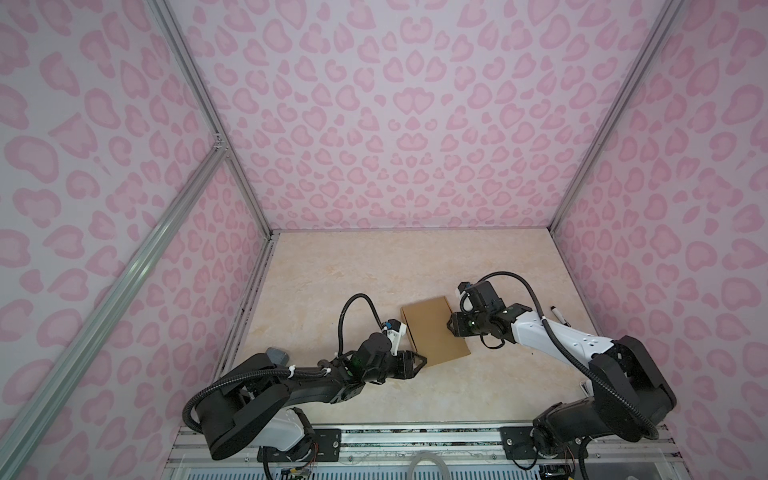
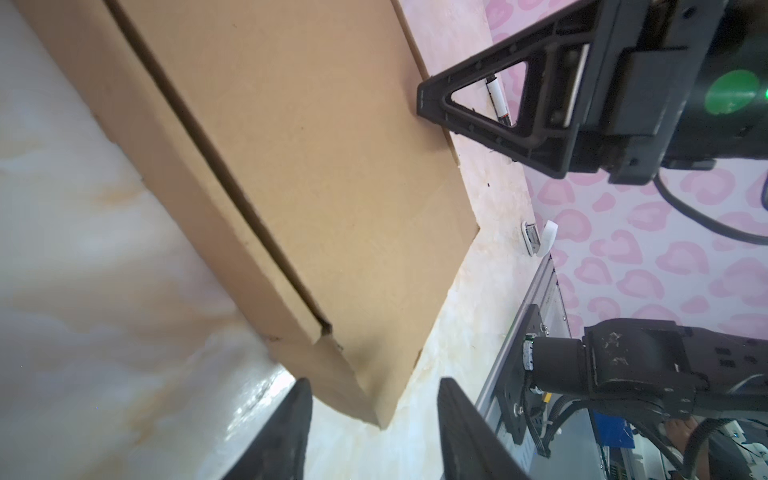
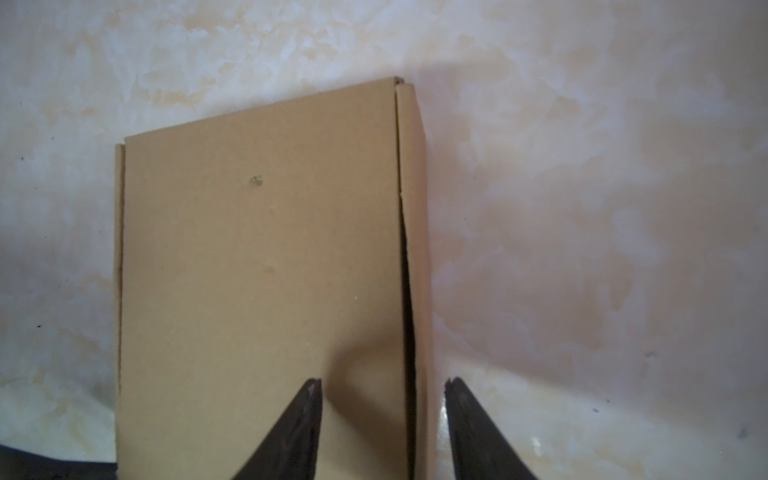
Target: Fold the paper box
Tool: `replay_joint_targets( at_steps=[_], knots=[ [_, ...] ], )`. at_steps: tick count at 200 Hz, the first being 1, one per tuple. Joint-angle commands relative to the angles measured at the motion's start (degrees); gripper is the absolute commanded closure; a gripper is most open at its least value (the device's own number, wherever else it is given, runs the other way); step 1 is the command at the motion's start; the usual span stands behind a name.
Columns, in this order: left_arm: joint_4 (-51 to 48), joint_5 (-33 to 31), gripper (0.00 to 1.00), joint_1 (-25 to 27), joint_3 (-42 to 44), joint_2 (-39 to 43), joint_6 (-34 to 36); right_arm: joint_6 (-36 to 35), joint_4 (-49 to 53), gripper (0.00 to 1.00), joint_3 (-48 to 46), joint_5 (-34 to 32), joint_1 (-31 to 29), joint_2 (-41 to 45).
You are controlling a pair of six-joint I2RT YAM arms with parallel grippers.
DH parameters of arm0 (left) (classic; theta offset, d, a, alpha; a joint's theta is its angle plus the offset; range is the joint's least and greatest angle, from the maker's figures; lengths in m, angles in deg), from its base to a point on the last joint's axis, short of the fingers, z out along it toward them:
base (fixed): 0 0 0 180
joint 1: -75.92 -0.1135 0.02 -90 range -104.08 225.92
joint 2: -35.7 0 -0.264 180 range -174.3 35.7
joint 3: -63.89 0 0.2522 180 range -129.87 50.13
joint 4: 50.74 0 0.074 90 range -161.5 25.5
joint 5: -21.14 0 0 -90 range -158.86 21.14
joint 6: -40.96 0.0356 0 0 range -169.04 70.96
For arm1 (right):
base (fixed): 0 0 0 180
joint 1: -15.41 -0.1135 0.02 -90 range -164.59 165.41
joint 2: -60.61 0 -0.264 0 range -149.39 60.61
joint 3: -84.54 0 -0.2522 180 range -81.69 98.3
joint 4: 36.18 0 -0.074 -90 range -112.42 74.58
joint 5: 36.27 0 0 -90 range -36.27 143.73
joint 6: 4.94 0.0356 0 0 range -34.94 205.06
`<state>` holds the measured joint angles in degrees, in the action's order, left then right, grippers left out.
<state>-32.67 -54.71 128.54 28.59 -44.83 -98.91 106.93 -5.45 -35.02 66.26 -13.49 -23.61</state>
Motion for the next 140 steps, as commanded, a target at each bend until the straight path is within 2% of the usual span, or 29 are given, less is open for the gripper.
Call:
replay_joint_targets(
  at_steps=[1,140],
  knots=[
    [3.5,0.5,0.48,0.1,-0.3,-0.6,-0.3,-0.1,-1.3,0.51,-0.4,1.0,0.0,-0.4],
    [6.7,0.3,0.48,0.1,-0.2,-4.3,-0.5,0.5,-2.1,0.55,-1.7,2.3,0.0,-1.0]
  ],
)
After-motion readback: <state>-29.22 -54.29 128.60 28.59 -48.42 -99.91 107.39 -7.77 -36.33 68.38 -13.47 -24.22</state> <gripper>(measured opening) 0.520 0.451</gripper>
